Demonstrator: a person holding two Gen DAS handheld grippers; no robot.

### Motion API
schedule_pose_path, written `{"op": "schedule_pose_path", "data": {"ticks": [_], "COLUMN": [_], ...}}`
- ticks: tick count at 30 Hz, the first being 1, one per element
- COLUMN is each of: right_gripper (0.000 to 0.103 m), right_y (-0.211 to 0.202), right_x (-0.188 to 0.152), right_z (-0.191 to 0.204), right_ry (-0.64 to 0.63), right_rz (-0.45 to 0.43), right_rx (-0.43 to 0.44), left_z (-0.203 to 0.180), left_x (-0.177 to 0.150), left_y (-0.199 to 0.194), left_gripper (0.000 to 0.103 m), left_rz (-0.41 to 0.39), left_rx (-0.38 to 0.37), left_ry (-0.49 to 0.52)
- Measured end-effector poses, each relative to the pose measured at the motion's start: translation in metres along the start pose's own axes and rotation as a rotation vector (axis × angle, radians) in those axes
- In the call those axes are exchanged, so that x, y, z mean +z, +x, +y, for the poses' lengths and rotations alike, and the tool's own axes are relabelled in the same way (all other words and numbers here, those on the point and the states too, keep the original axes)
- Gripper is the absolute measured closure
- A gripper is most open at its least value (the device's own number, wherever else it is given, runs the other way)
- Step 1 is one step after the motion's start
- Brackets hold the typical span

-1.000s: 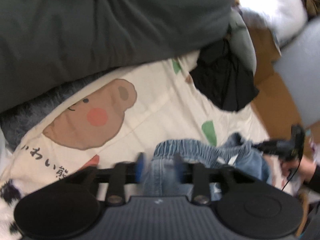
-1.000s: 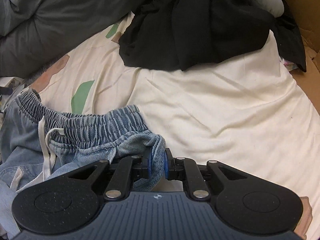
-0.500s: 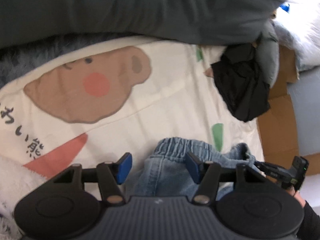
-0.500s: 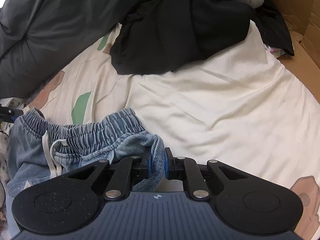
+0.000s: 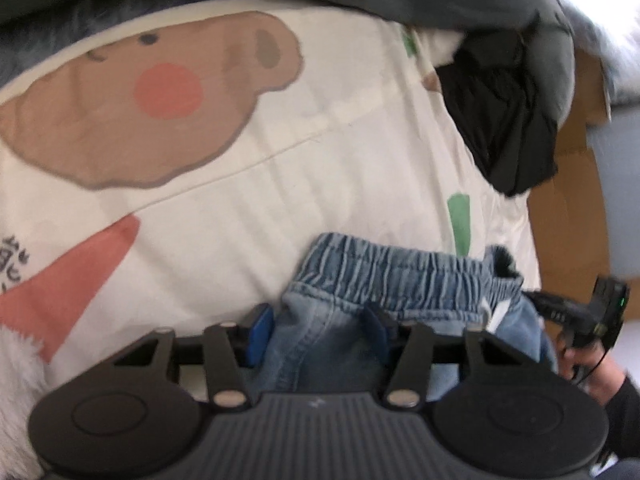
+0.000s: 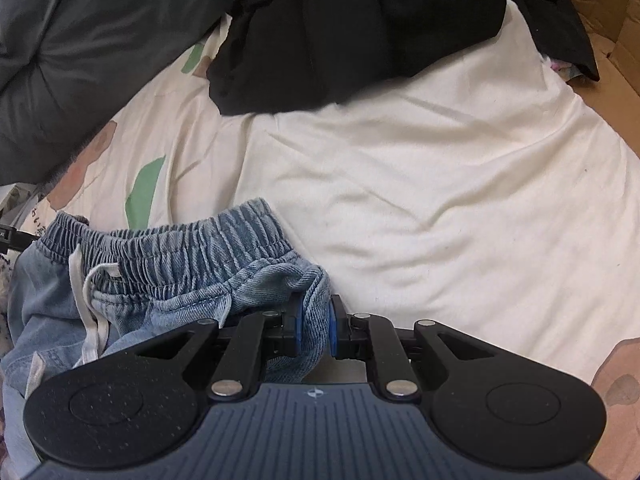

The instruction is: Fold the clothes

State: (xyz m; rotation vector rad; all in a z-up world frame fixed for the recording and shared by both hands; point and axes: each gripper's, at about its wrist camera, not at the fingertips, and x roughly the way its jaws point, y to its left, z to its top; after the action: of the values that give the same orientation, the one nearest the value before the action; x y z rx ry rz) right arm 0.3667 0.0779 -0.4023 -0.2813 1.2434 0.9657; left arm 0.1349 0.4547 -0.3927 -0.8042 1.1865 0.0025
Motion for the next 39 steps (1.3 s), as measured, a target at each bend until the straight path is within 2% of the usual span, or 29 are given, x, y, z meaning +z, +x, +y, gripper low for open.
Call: {"op": "schedule_pose_path", "data": {"ticks": [2, 4, 8, 13, 17, 25, 31, 39], "right_gripper": [0.092, 0.092, 0.092, 0.093, 0.093, 0.093, 0.093, 0.093], "right_y": [-0.001, -0.004, -0.021, -0.044, -0.057, -0.078, -0.072, -0.034], "right_x": [0.000, 0.002, 0.010, 0.021, 0.033, 0.080, 0.129, 0.196], "right_z": [0.002, 0.005, 0.010, 0.021, 0.046, 0.078, 0.100, 0.157], "right_ry": [-0.017, -0.048, -0.097, -0.151, -0.259, -0.358, -0.429, -0.536], "right_rz": [-0.004, -0.013, -0.052, -0.129, -0.197, -0.325, -0.361, -0.372], "right_rx": [-0.004, -0.011, -0.018, -0.052, -0.110, -0.129, -0.133, -0.150], "left_z": [-0.002, 0.002, -0.001, -0.011, -0.032, -0.053, -0.049, -0.027], "left_x": [-0.003, -0.007, -0.013, -0.013, -0.013, -0.011, -0.006, 0.005], "left_y": [-0.002, -0.006, -0.022, -0.055, -0.077, -0.109, -0.124, -0.135], "left_gripper": [0.080, 0.088, 0.096, 0.098, 0.098, 0.099, 0.099, 0.100], "left_rz": [-0.004, -0.023, -0.077, -0.160, -0.202, -0.317, -0.380, -0.422], "left_rx": [0.016, 0.014, 0.025, 0.044, 0.087, 0.175, 0.215, 0.247], "left_ry": [0.016, -0.002, 0.015, -0.007, 0.051, 0.107, 0.087, 0.017]}}
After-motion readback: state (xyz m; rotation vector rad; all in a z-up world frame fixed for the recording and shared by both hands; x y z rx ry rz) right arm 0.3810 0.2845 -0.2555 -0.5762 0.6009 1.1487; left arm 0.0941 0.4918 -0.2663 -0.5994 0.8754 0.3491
